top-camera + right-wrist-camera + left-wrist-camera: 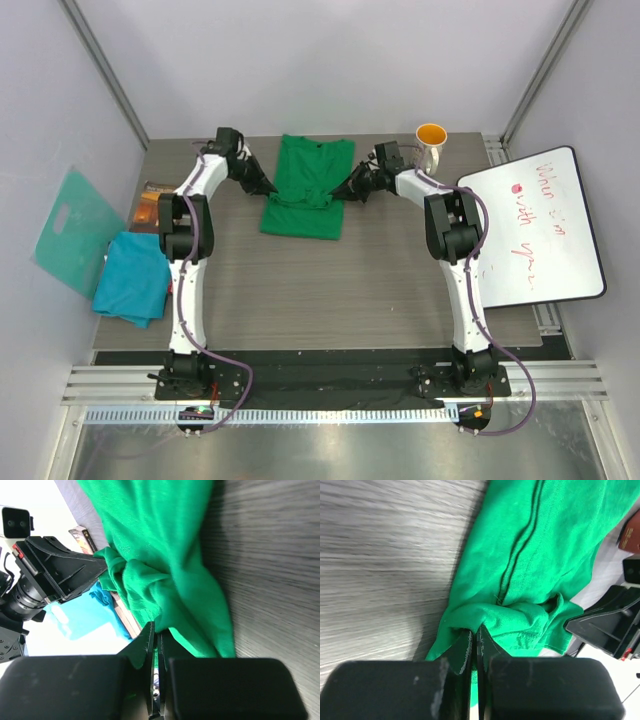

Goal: Fold and stack the t-shirts

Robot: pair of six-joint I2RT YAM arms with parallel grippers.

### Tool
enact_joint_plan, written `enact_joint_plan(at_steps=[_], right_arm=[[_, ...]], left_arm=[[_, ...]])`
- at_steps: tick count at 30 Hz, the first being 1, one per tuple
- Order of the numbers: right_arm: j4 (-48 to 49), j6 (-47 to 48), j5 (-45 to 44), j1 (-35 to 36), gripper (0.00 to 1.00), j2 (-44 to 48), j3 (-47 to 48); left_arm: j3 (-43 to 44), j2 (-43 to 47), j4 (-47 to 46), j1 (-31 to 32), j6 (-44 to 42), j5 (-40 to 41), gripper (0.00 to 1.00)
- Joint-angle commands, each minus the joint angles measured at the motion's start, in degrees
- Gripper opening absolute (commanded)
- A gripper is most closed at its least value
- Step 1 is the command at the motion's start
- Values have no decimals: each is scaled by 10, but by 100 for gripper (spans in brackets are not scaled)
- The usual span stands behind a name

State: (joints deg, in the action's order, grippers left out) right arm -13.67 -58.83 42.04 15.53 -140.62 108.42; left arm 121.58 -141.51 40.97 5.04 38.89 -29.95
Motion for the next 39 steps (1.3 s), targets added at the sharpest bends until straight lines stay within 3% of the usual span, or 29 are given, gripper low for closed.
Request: enact_joint_plan(at_steps=[1,7,12,16,23,33,36,38,39], right_arm=[[29,-24,-3,-3,8,7,-2],[84,-81,-10,-12,8,11,-42],[255,-207,-5,-17,8,20,-123],[351,-259,-13,-19,18,21,-156],[411,-299,-26,-21,24,21,-162],[435,-322,-48,-26,30,32,-192],[460,-346,-50,-26,25,29,-204],[488,-361,-50,-26,20,24,-212],[495,-369,-50,-26,9,23,-215]], left_arm=[[26,-7,-18,-8,23,2,0],[31,-13,-25,-10,45,-2,0],[26,-15,-46,-10,70,-26,2],[4,-13,-93,-10,114,-44,9],[-11,-7,-122,-10,154,-33,22],[-44,25,-121,-21,157,23,29],[-45,21,-131,-26,170,13,25],[-45,17,-138,-27,182,3,6],[-49,17,-152,-27,188,-10,0]])
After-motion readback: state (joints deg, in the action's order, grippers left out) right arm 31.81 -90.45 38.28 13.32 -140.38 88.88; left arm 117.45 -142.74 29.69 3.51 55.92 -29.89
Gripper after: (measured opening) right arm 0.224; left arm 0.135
